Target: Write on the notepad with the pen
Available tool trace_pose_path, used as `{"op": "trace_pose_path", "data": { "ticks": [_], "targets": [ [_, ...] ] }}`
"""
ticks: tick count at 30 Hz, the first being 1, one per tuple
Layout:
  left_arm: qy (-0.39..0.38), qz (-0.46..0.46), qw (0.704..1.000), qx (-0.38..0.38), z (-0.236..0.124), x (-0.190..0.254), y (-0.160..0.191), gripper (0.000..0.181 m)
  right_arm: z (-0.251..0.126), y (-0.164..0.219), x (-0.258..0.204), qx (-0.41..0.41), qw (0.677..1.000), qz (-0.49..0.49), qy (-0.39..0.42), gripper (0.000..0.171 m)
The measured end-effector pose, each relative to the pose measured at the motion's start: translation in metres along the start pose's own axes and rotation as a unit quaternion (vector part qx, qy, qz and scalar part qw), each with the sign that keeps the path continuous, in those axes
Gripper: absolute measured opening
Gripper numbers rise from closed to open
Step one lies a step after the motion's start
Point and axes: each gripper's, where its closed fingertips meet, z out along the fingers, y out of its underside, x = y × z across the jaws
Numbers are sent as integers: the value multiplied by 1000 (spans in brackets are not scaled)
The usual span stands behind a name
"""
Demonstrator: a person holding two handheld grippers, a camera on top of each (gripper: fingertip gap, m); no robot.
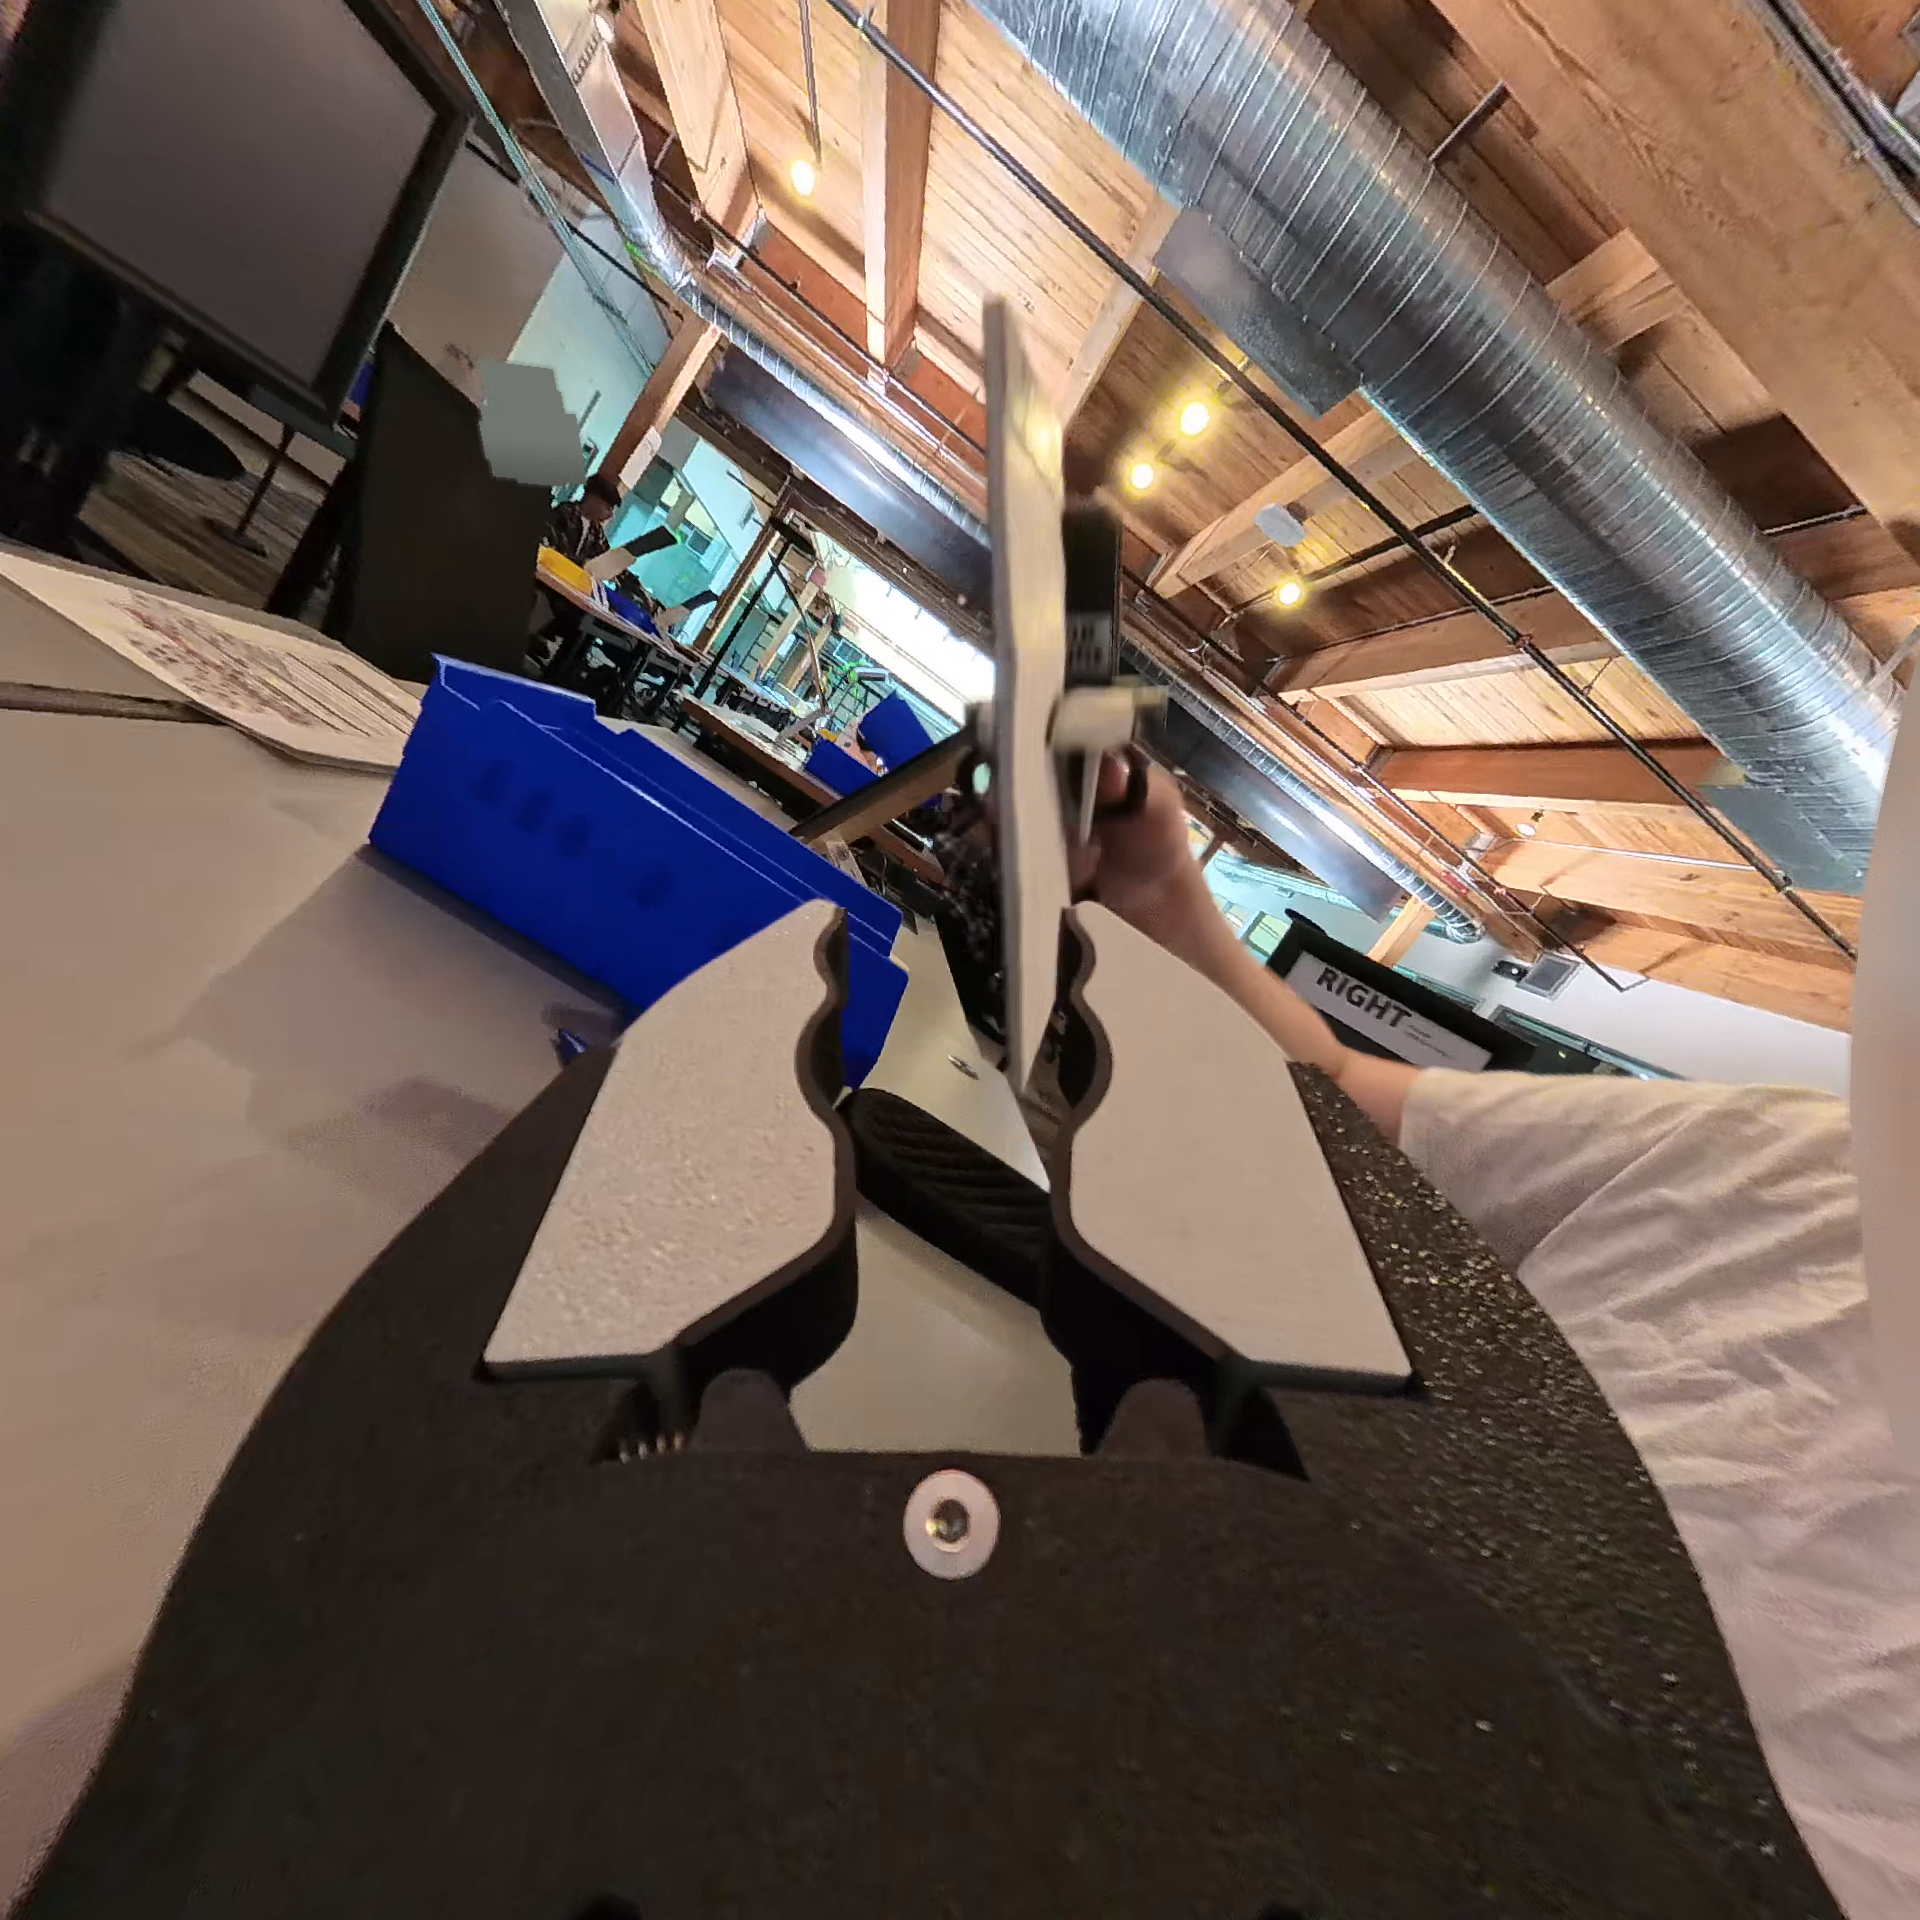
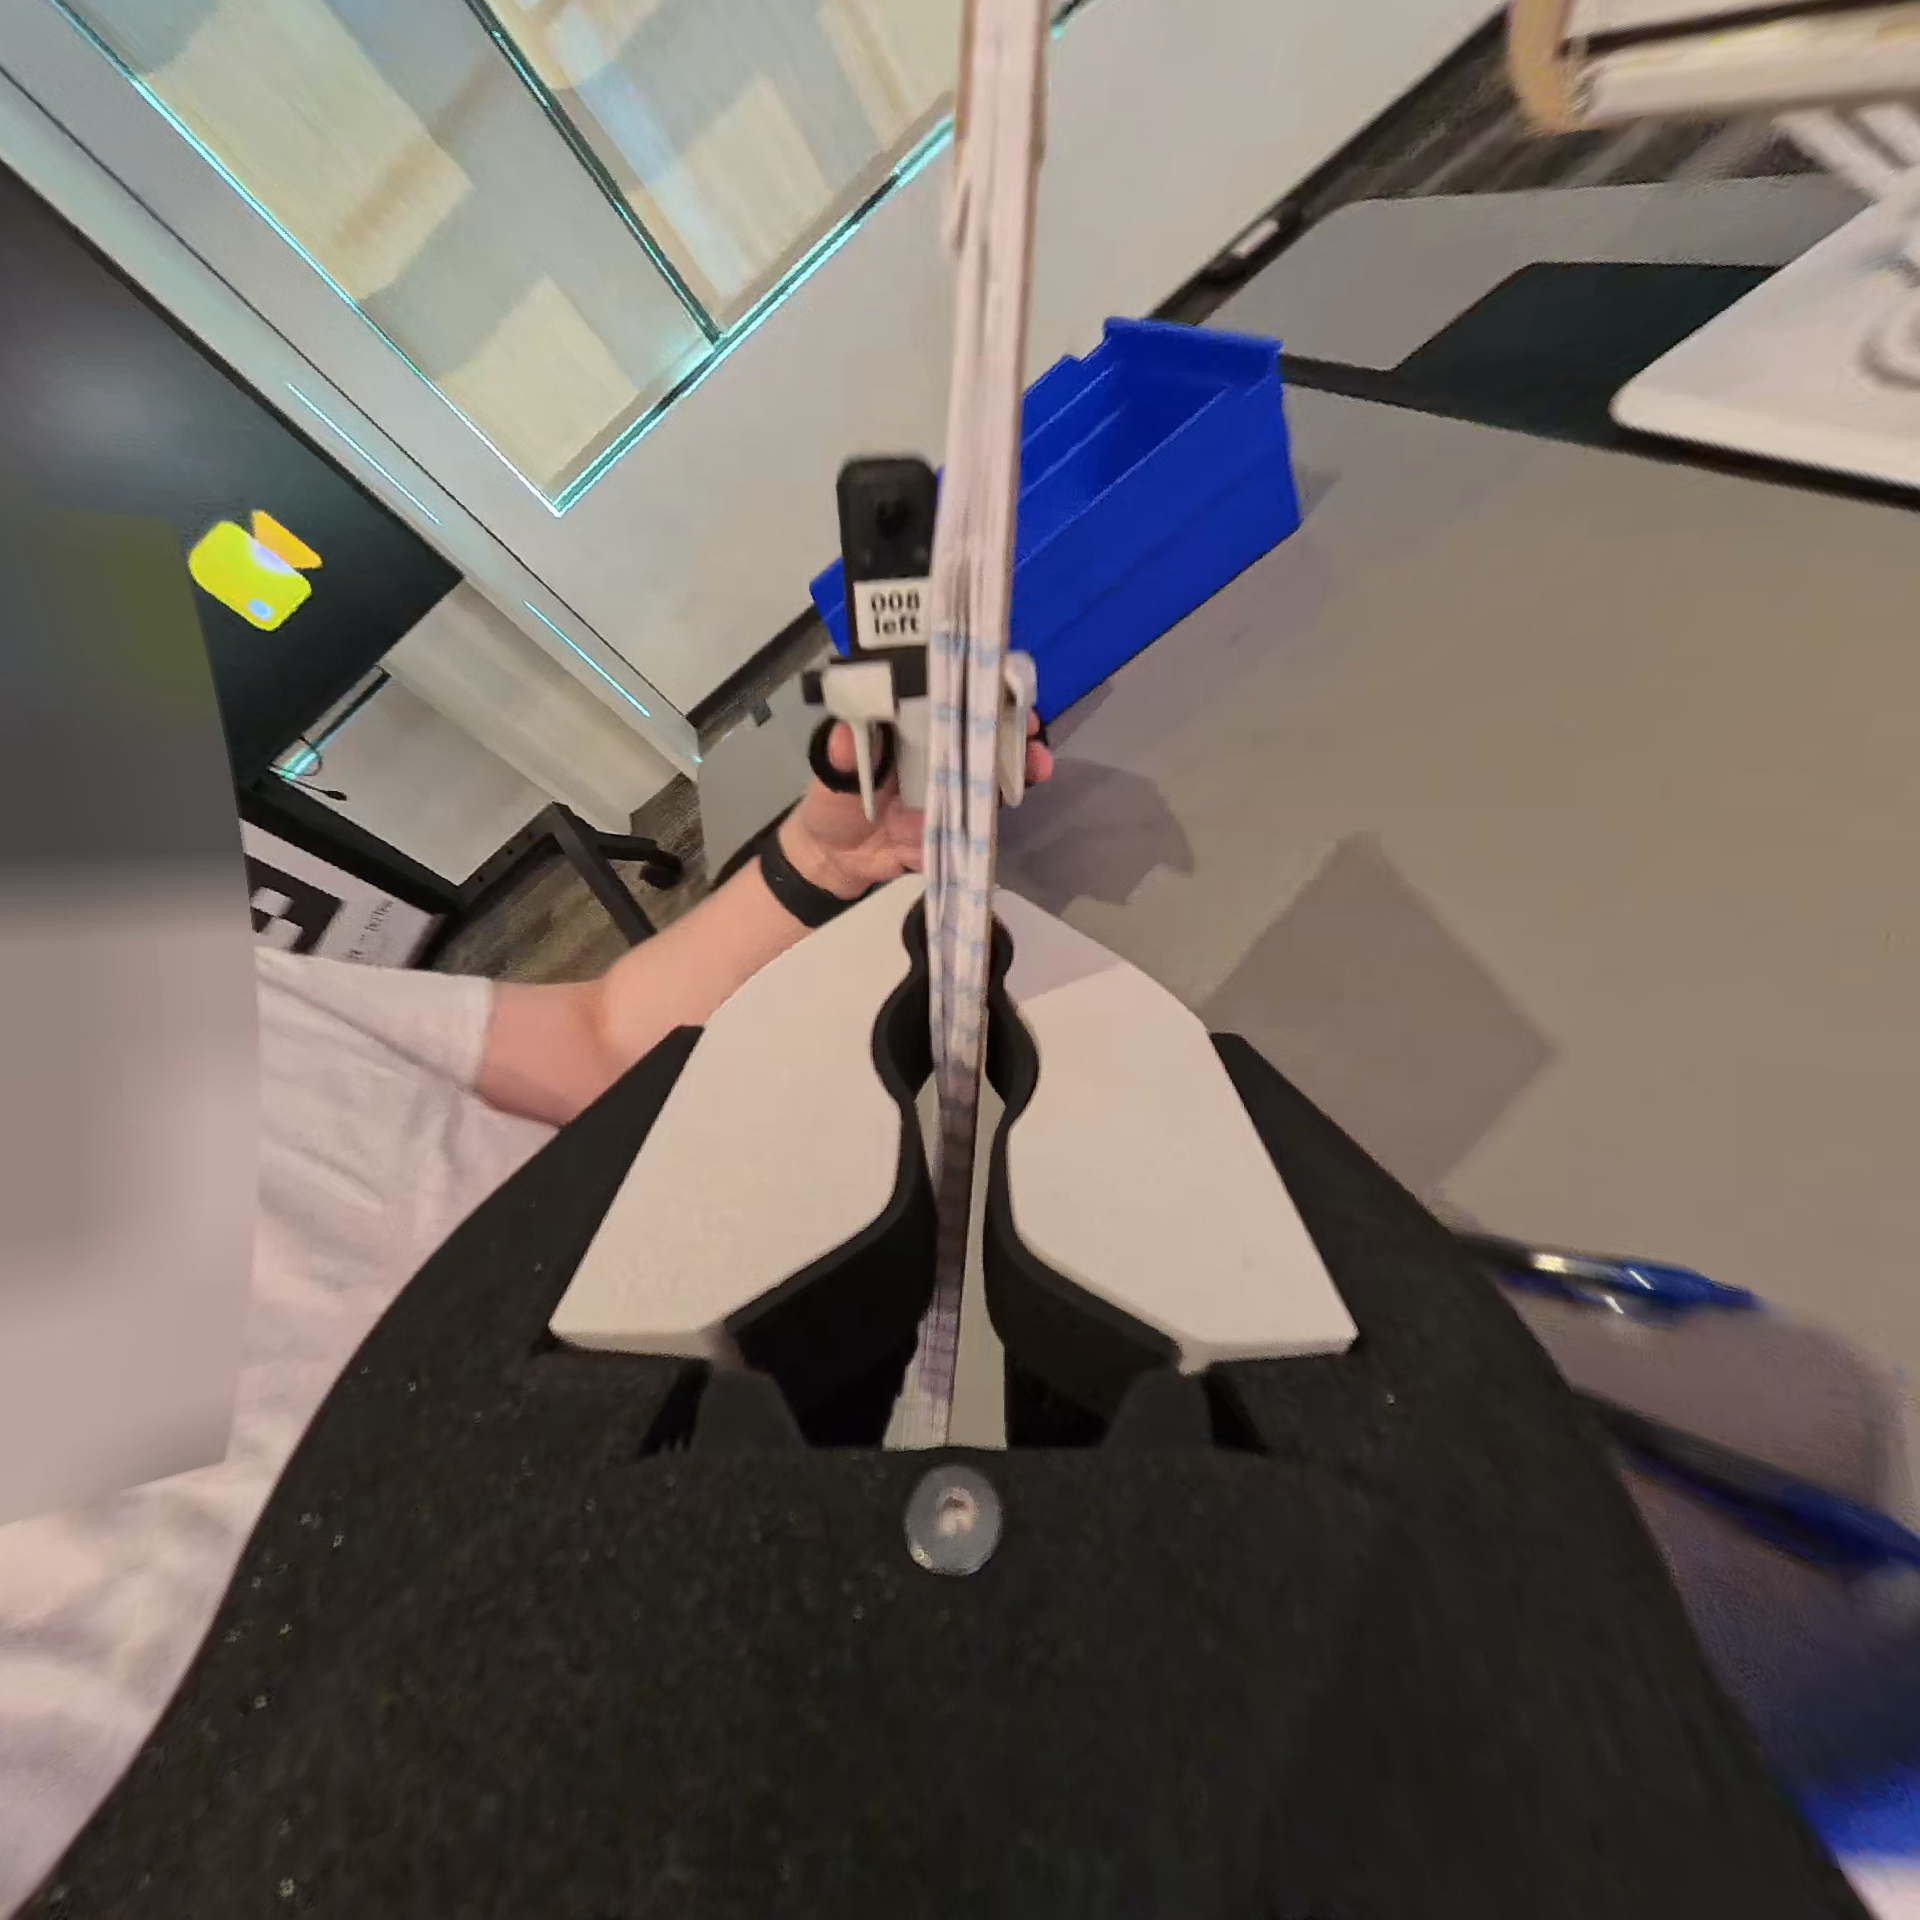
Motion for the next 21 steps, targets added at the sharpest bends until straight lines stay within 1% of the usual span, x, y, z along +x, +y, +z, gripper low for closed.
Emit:
{"op": "trace_pose_path", "data": {
  "ticks": [3, 5, 7, 9, 11, 14, 17, 21],
  "targets": [
    [1, -16, 999, -30, 9, -4, 16, 36, -80, -57, 10, -16, 996, 86, 2, 4],
    [2, -24, 998, -50, 16, -6, 26, 36, -130, -75, 34, -28, 989, 140, 32, 4],
    [-2, -28, 997, -65, 20, -9, 35, 36, -172, -71, 71, -55, 978, 173, 105, 4],
    [-9, -27, 996, -81, 22, -13, 42, 36, -198, -52, 109, -69, 961, 211, 166, 4],
    [-17, -29, 995, -92, 22, -17, 47, 36, -207, -26, 139, -73, 946, 257, 181, 4],
    [-20, -36, 994, -98, 21, -22, 52, 35, -200, 15, 175, -78, 930, 314, 175, 4],
    [-23, -40, 993, -111, 21, -25, 58, 35, -185, 45, 195, -90, 921, 347, 151, 4],
    [-24, -42, 990, -134, 21, -25, 67, 35, -169, 72, 215, -108, 912, 370, 142, 4]
  ]
}}
